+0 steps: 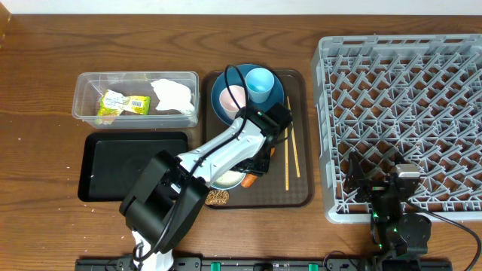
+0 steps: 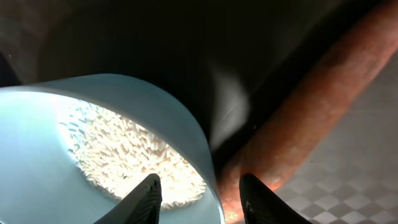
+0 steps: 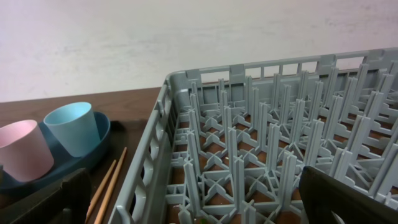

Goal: Sort waste into correct bins and load items into the dishwasher rack
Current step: 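Lower the left gripper to grip the rim of the rice bowl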

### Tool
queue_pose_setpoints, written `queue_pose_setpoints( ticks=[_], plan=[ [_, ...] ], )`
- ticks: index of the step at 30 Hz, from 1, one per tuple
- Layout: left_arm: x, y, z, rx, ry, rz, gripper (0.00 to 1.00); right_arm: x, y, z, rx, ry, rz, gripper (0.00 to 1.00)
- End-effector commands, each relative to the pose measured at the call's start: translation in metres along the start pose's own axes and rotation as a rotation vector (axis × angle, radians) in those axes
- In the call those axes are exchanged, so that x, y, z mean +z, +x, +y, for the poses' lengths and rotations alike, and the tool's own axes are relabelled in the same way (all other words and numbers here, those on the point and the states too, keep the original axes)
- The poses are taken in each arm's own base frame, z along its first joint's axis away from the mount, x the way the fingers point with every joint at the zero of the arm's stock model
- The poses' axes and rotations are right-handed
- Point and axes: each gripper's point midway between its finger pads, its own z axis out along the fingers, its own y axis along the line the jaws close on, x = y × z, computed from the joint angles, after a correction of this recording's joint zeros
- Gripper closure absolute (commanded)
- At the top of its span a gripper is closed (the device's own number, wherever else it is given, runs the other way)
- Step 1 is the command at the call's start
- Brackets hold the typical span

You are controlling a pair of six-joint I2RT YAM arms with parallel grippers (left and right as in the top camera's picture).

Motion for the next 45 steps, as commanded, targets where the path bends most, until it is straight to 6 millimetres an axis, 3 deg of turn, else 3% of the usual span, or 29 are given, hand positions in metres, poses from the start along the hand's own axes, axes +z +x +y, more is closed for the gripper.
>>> queue_pose_setpoints(
  ticks=[1,16,21,33,37,40,45],
  plan=[
    [0.005,-0.002,0.007,-0.033,-0.026,0.006,0.60,0.000,0.000,-0.001,-0.007,0.003,-0.001,0.01],
    [0.027,0.000,0.012,-0.074,-0.018,0.083,0.67,0.000,0.000,-0.001,-0.007,0.003,0.000,0.01],
    [0.028,-0.003,0.021,-0.126,0.020,0.113,0.73,0.000,0.000,-0.001,-0.007,0.003,-0.001,0.01],
    [0.028,-0.002,0.023,-0.139,0.029,0.128,0.74,0.000,0.000,-0.001,-0.007,0.003,0.000,0.01],
    [0.028,-0.002,0.023,-0.139,0.029,0.128,0.81,0.000,0.000,-0.001,-0.007,0.003,0.000,0.01],
    [0.028,-0.002,0.023,-0.139,0.031,0.129,0.94,0.000,0.000,-0.001,-0.007,0.003,-0.001,0.01],
    [0.024,-0.001,0.022,-0.139,0.034,0.135,0.94,0.000,0.000,-0.001,-0.007,0.003,0.000,0.01]
  ],
)
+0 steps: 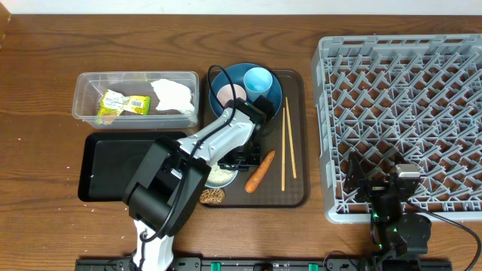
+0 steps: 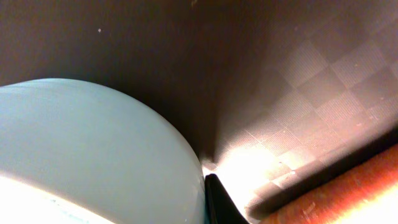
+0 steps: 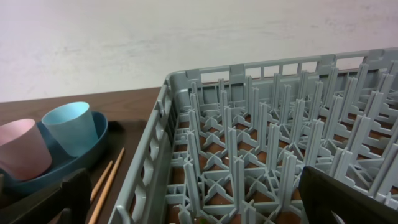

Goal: Sort waste into correct bins and load items into the dishwasher rack
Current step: 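Lower the left gripper to grip the rim of the rice bowl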

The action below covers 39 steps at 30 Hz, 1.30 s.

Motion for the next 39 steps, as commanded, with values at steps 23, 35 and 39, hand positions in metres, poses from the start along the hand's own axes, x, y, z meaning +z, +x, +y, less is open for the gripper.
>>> queue_pose_setpoints(
  ticks=[23,35,39],
  plan=[
    [-0.030,-0.016,0.012,0.050,-0.047,-0.112,0.94,0.000,0.000,-0.001,-0.007,0.003,0.000,0.01],
    [-0.020,-0.013,0.001,0.061,-0.036,-0.133,0.92,0.000,0.001,-0.001,-0.007,0.003,0.000,0.01],
    [-0.019,-0.013,0.001,0.062,-0.036,-0.134,0.92,0.000,0.000,-0.001,-0.007,0.003,0.000,0.01]
  ],
)
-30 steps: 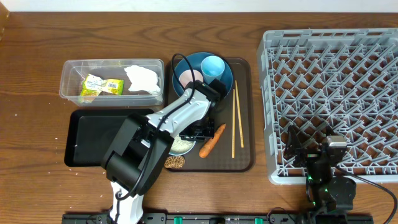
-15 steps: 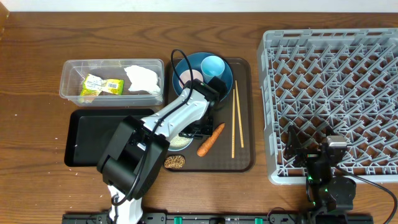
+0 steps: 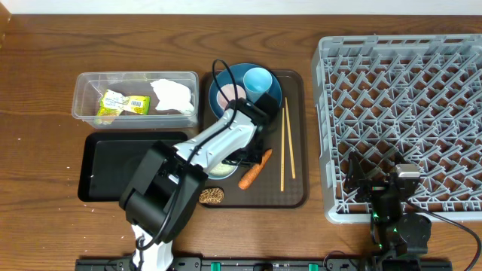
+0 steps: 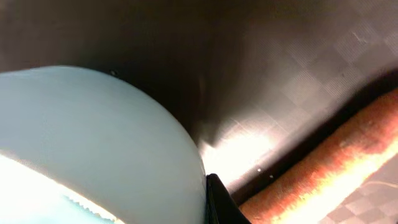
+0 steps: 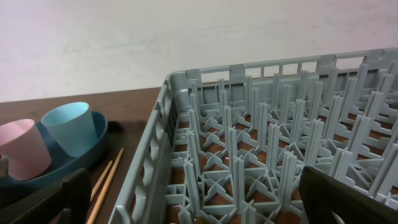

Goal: Sort waste into correct bins and load items into the dishwasher rack
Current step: 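Lower the left gripper to grip the rim of the rice bowl, then close the left gripper on the bowl rim and lift the bowl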

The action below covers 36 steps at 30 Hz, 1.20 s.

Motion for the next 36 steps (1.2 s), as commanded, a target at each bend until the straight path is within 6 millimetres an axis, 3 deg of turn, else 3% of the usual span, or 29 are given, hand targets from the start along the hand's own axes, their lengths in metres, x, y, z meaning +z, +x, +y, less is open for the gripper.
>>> queue_pose_setpoints(
  ticks=[1,3,7,12,15,19,36],
  plan=[
    [-0.004,0.000,0.006,-0.002,-0.019,-0.020,0.85,0.000,0.000,-0.001,-0.007,0.003,-0.001,0.01],
    [-0.004,0.000,0.006,-0.002,-0.019,-0.020,0.74,0.000,0.000,-0.001,-0.007,0.003,0.000,0.01],
    [-0.004,0.000,0.006,-0.002,-0.019,-0.020,0.67,0.000,0.000,-0.001,-0.007,0.003,0.000,0.01],
    [-0.007,-0.001,0.006,0.012,-0.018,-0.023,0.68,0.000,0.000,-0.001,-0.007,0.003,0.000,0.01],
    [-0.019,-0.004,0.005,0.040,-0.017,-0.026,0.77,0.000,0.000,-0.001,-0.007,0.003,-0.001,0.01],
    [-0.029,-0.010,0.002,0.040,0.005,-0.063,0.77,0.000,0.000,-0.001,-0.007,0.003,0.000,0.01],
    [-0.010,-0.006,0.003,0.020,0.005,-0.060,0.77,0.000,0.000,-0.001,-0.007,0.003,0.000,0.01]
  ],
)
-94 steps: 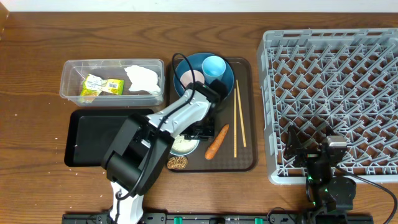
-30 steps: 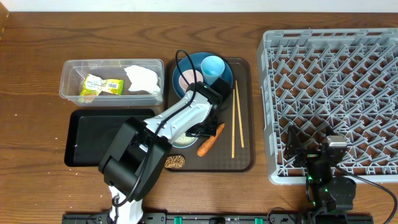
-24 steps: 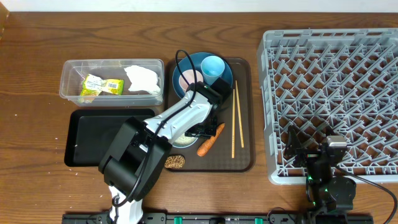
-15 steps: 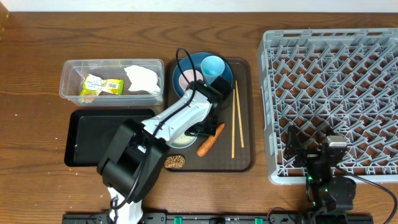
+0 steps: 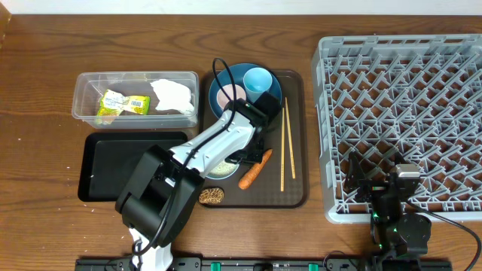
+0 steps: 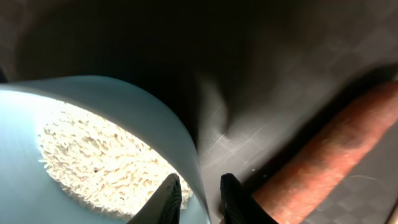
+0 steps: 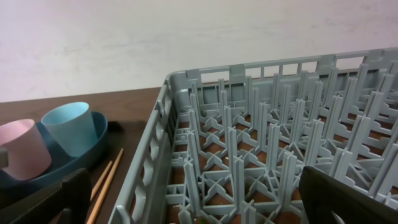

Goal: Sort waste into correct bins and load items into the dishwasher rack
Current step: 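Close the left gripper on the bowl rim and lift the bowl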

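A pale blue bowl [image 5: 217,172] [image 6: 152,118] holding rice [image 6: 93,155] stands at the front left of the brown tray [image 5: 297,192]. My left gripper [image 5: 242,156] [image 6: 200,202] is shut on the bowl's right rim, with one finger inside and one outside. A carrot [image 5: 254,169] [image 6: 329,143] lies just right of it. Chopsticks [image 5: 285,143] [image 7: 106,180] lie along the tray's right side. A blue plate [image 5: 224,75] at the back carries a pink cup [image 5: 232,96] [image 7: 22,149] and a blue cup [image 5: 258,79] [image 7: 70,127]. My right gripper [image 5: 374,181] [image 7: 199,205] hangs open over the front left of the grey rack [image 5: 399,113] [image 7: 249,71].
A clear bin [image 5: 83,98] with wrappers and crumpled paper stands at the left. A black tray [image 5: 128,162] lies in front of it. A small brown snack [image 5: 213,196] sits at the brown tray's front left corner.
The left wrist view now shows the rice and both fingers across the rim, where before it showed only the bowl's outer wall and one finger. Bowl, carrot and right arm stay put.
My left fingers first stood wide apart across the bowl's rim, with the carrot mostly under the arm. By the second moment the brown tray and bowl sat slightly further left and the carrot lay in the open. The fingers now stand closer together on the rim.
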### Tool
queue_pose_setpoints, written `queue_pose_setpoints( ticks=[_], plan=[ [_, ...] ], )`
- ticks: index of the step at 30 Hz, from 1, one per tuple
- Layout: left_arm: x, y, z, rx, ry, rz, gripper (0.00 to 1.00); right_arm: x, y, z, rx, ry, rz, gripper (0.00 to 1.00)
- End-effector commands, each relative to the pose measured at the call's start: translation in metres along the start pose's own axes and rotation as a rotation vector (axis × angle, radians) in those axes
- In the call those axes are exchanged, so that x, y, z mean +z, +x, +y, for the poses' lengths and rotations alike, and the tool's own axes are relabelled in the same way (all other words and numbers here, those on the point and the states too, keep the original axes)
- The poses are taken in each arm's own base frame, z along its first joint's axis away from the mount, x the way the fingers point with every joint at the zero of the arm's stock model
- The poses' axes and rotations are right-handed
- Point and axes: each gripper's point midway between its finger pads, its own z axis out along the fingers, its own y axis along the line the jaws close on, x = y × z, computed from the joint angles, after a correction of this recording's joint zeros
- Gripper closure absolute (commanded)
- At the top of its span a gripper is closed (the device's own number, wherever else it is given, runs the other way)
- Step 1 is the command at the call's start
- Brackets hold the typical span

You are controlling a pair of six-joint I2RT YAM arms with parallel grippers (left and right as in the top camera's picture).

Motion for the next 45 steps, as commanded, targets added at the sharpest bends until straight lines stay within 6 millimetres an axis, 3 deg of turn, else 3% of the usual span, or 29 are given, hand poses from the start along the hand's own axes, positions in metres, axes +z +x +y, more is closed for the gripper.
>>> queue_pose_setpoints(
  ticks=[1,9,11,14,45],
  plan=[
    [-0.003,-0.001,0.004,-0.004,-0.005,-0.014,0.77,0.000,0.000,-0.001,-0.007,0.003,-0.001,0.01],
    [0.005,0.000,0.003,-0.003,-0.014,0.002,0.78,0.000,0.000,-0.001,-0.007,0.003,-0.001,0.01],
    [0.005,0.000,0.003,-0.003,-0.013,0.001,0.88,0.000,0.000,-0.001,-0.007,0.003,-0.001,0.01],
    [0.005,0.000,0.003,-0.003,-0.014,0.002,0.93,0.000,0.001,-0.001,-0.007,0.003,0.000,0.01],
    [0.014,0.002,0.004,-0.012,-0.028,0.025,0.83,0.000,0.000,-0.001,-0.007,0.003,0.000,0.01]
  ],
)
